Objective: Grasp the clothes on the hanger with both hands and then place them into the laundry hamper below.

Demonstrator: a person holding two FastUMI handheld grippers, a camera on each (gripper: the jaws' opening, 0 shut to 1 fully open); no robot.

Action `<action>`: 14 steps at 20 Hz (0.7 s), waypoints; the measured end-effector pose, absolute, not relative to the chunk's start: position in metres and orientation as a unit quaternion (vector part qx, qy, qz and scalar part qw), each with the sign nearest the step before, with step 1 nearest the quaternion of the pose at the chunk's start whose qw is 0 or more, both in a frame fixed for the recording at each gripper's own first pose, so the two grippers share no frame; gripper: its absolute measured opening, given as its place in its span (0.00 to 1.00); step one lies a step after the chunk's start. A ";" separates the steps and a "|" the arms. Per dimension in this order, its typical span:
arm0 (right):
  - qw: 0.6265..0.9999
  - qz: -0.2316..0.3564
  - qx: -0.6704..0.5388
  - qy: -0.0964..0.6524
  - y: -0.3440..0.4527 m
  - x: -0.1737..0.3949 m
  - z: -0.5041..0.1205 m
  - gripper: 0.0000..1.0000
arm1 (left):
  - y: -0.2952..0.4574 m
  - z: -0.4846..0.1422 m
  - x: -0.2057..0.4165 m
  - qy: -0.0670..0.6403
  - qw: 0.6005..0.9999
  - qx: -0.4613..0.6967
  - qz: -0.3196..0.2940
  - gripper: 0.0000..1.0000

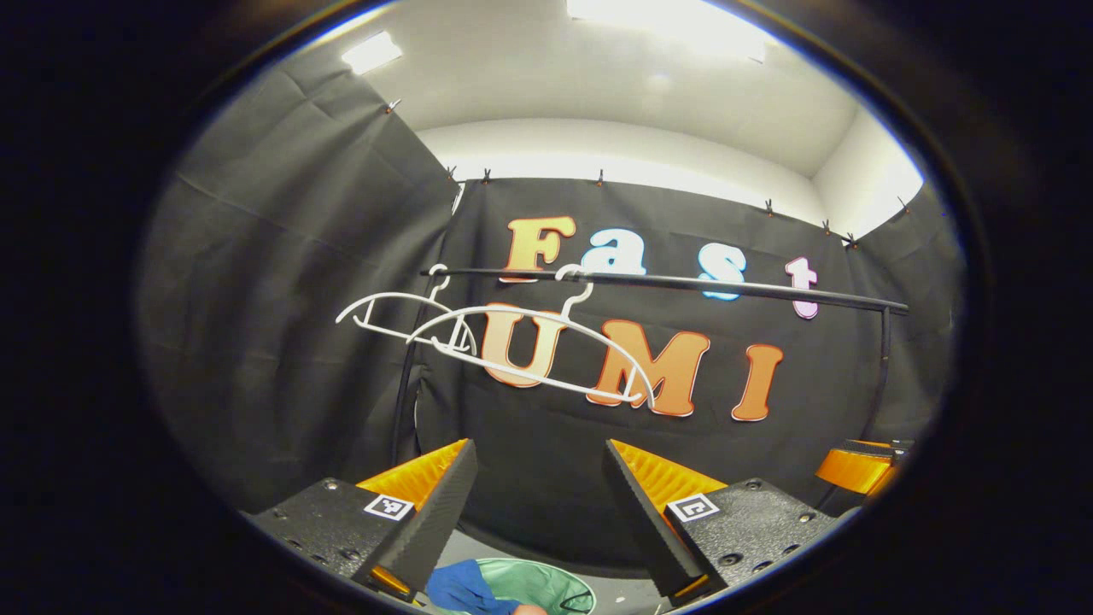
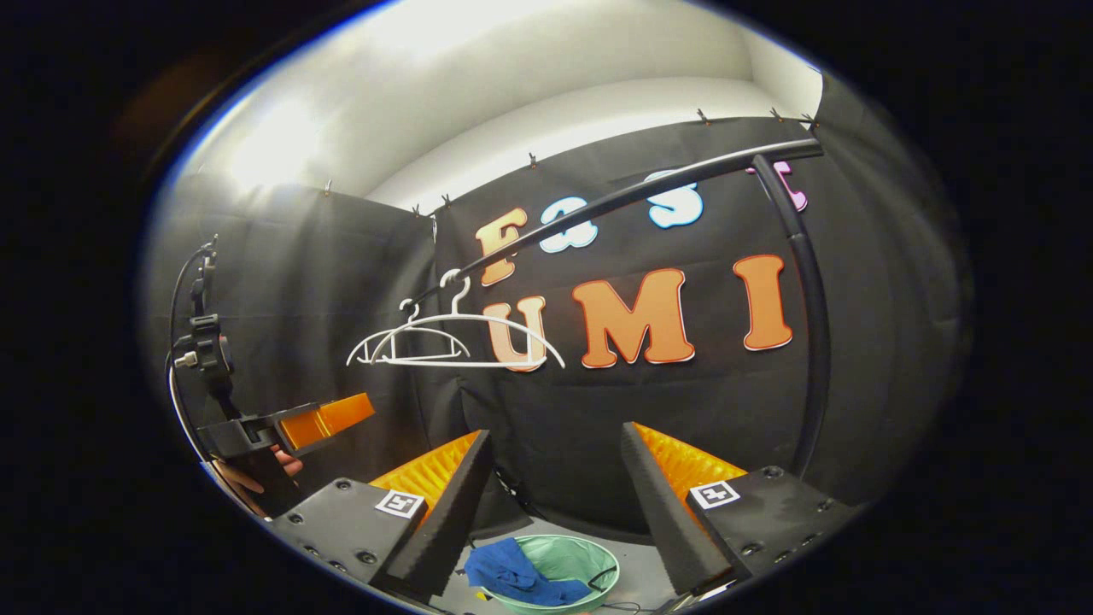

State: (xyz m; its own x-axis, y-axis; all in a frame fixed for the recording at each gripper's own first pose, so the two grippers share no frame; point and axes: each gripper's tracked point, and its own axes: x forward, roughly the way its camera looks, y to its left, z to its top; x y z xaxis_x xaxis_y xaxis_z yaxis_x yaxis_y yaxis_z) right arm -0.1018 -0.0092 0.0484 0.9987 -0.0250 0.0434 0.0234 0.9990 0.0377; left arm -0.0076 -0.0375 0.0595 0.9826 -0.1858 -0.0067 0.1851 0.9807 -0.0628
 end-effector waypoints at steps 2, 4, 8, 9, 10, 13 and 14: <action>0.999 -0.011 0.020 -0.034 -0.010 -0.105 0.057 0.89 | -0.038 0.064 -0.007 -0.004 0.995 -0.033 -0.094 0.88; 0.999 -0.006 0.022 -0.044 -0.008 -0.108 0.066 0.98 | -0.045 0.073 -0.008 -0.017 0.994 -0.038 -0.101 0.89; 0.998 -0.009 0.013 -0.057 -0.013 -0.113 0.074 0.93 | -0.056 0.081 -0.007 -0.023 0.994 -0.030 -0.107 0.93; 0.998 -0.011 0.011 -0.057 -0.013 -0.115 0.074 0.98 | -0.059 0.081 -0.006 -0.024 0.993 -0.029 -0.109 0.93; 0.998 -0.011 0.010 -0.057 -0.014 -0.116 0.074 0.98 | -0.062 0.080 -0.006 -0.024 0.993 -0.030 -0.112 0.93; 0.998 -0.015 0.006 -0.054 -0.016 -0.117 0.074 0.98 | -0.068 0.083 -0.015 -0.028 0.992 -0.030 -0.116 0.93; 0.998 -0.014 0.006 -0.053 -0.016 -0.118 0.073 0.98 | -0.068 0.085 -0.020 -0.030 0.992 -0.029 -0.117 0.93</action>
